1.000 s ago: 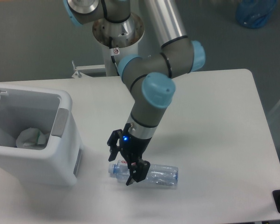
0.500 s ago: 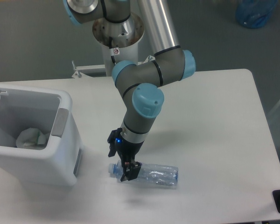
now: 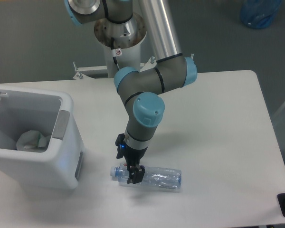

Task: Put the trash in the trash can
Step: 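Lower and close the gripper around the bottle's neck end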

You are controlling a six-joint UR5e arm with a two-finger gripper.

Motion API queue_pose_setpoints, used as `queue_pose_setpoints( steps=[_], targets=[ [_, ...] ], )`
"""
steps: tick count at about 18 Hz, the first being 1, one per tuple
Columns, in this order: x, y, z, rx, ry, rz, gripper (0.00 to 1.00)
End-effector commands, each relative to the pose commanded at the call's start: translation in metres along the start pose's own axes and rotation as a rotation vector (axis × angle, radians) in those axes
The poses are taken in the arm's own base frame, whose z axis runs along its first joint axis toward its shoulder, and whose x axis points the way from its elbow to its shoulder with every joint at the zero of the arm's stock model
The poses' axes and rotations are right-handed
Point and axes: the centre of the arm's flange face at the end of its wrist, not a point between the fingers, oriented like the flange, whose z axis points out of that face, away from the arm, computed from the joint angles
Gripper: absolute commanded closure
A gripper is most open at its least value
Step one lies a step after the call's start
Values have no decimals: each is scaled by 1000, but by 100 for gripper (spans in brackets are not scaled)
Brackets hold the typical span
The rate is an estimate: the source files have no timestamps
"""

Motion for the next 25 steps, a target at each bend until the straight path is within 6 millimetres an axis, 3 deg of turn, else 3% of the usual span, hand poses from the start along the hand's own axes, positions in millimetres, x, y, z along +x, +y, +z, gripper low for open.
queue_pose_setpoints(
  steps=[14,20,25],
  targets=[
    [-4,-6,35,-129,25,2,4],
    [-11,-22,43,-199,-5,-32,6],
    [-13,-23,41,-198,-11,-48,28]
  ],
)
